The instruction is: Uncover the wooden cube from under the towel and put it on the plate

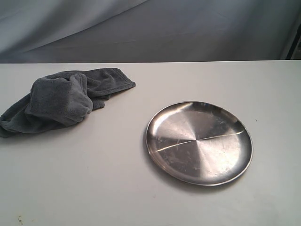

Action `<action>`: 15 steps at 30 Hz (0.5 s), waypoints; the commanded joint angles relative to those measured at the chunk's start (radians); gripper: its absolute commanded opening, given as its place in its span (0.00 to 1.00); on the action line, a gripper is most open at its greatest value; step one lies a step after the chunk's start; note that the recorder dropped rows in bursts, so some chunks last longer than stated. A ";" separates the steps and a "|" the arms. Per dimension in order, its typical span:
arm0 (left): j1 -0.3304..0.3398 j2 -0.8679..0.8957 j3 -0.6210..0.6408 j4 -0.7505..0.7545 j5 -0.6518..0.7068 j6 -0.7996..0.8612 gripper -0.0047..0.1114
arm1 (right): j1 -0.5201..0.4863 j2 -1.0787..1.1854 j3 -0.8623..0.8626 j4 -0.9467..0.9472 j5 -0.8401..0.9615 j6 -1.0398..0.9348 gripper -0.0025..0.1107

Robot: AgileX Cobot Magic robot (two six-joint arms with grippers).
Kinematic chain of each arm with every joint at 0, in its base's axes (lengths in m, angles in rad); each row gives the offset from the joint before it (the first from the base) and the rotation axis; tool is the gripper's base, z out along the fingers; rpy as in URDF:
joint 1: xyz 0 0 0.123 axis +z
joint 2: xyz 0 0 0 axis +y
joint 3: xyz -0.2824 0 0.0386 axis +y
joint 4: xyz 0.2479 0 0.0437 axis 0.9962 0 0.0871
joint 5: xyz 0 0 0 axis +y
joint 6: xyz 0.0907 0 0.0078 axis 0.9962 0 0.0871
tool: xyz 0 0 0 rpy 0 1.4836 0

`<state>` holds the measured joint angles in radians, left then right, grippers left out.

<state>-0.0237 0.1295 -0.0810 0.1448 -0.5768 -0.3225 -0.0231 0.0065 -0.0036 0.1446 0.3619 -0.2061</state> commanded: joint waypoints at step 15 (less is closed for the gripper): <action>-0.005 0.876 -0.576 0.452 0.095 -0.194 0.04 | 0.004 -0.006 0.004 -0.002 -0.010 0.000 0.02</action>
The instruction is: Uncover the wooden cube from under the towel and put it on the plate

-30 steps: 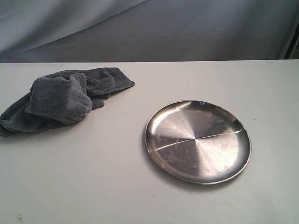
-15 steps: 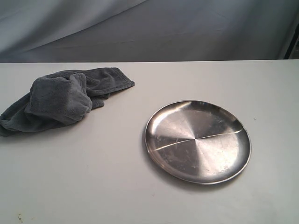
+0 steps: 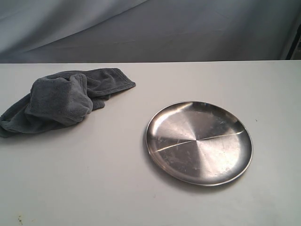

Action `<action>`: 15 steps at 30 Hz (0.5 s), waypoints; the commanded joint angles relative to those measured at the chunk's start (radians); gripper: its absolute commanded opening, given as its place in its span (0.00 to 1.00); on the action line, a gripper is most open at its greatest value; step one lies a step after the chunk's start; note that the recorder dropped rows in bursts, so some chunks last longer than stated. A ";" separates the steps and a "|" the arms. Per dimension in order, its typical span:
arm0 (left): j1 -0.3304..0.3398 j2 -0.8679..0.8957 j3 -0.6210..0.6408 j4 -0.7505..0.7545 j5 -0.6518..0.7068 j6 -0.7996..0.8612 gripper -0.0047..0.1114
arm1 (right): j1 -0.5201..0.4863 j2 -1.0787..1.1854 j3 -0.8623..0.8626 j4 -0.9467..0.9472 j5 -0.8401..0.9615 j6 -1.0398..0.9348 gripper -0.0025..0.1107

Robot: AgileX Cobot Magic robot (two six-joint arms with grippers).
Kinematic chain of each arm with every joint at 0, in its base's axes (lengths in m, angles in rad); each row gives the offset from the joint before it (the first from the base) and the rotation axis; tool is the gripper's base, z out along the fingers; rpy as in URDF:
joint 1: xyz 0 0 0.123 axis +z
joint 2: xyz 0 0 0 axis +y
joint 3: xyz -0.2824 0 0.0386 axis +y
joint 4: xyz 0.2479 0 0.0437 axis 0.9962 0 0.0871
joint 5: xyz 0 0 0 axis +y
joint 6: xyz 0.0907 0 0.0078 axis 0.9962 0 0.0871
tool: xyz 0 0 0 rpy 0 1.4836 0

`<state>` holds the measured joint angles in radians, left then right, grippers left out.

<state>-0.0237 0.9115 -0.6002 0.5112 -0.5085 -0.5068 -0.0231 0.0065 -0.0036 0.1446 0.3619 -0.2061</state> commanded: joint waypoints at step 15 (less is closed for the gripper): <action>-0.005 0.173 -0.209 0.206 0.225 -0.009 0.04 | 0.004 -0.006 0.004 -0.002 -0.010 0.000 0.02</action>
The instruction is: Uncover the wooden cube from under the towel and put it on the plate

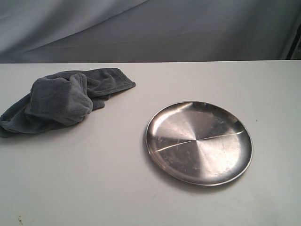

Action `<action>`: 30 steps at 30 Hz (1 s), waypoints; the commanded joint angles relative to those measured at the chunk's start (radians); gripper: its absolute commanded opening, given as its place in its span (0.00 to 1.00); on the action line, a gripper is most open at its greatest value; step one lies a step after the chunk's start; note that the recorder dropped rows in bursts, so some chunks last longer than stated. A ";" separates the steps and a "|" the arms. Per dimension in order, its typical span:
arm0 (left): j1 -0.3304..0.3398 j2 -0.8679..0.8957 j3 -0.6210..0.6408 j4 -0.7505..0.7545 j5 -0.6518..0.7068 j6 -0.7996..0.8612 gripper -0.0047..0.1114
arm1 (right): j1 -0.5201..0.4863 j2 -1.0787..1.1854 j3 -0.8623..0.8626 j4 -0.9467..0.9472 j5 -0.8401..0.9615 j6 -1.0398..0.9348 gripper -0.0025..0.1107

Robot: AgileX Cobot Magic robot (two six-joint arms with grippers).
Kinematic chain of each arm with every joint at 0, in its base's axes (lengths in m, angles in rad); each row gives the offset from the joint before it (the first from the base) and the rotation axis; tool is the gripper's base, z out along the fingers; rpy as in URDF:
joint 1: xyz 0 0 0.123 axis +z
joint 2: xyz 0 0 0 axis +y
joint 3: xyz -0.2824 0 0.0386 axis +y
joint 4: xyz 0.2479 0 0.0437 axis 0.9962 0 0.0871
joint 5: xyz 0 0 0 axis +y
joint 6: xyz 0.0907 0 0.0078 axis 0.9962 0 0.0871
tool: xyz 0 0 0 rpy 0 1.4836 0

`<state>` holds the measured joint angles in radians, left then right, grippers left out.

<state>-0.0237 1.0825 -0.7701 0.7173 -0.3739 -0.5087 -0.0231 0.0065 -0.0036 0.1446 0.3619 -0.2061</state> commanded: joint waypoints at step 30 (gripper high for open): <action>-0.032 0.311 -0.109 -0.002 0.334 0.017 0.04 | 0.004 -0.006 0.004 -0.002 -0.010 0.000 0.02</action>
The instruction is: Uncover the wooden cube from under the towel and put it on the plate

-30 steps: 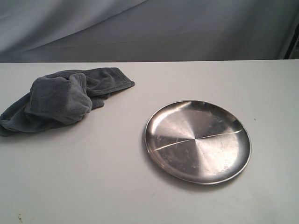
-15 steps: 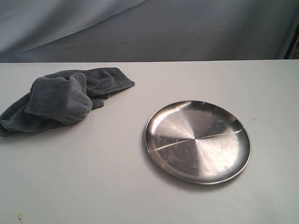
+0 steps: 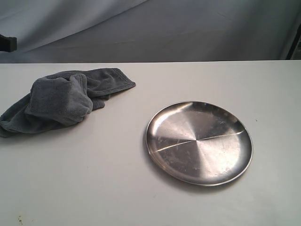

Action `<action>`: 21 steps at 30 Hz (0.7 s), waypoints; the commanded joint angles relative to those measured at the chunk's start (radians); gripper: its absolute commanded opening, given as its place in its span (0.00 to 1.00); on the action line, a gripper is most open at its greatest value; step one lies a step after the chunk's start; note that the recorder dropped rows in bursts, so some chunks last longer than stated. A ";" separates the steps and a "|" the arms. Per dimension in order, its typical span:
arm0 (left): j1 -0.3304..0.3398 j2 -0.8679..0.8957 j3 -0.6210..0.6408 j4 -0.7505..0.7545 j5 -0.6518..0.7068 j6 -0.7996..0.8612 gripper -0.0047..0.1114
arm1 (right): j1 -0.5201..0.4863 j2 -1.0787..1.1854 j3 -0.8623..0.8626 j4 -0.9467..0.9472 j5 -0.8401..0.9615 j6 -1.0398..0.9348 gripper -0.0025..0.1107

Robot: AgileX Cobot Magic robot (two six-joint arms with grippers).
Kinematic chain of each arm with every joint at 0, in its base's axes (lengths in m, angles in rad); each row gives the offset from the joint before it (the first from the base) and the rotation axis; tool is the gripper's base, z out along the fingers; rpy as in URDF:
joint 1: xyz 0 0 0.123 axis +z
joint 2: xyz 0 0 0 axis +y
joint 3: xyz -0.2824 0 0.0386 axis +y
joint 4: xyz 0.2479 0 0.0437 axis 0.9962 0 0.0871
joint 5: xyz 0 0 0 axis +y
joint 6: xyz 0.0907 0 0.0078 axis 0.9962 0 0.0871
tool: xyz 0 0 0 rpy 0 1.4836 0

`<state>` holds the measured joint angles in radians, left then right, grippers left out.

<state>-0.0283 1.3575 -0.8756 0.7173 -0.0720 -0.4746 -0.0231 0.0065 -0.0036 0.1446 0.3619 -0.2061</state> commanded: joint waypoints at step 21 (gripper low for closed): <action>-0.053 0.157 -0.061 -0.503 0.251 0.580 0.04 | 0.004 -0.006 0.004 -0.002 -0.010 0.000 0.02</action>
<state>-0.0756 1.5022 -0.9145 0.2438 0.1386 0.0799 -0.0231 0.0065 -0.0036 0.1446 0.3619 -0.2061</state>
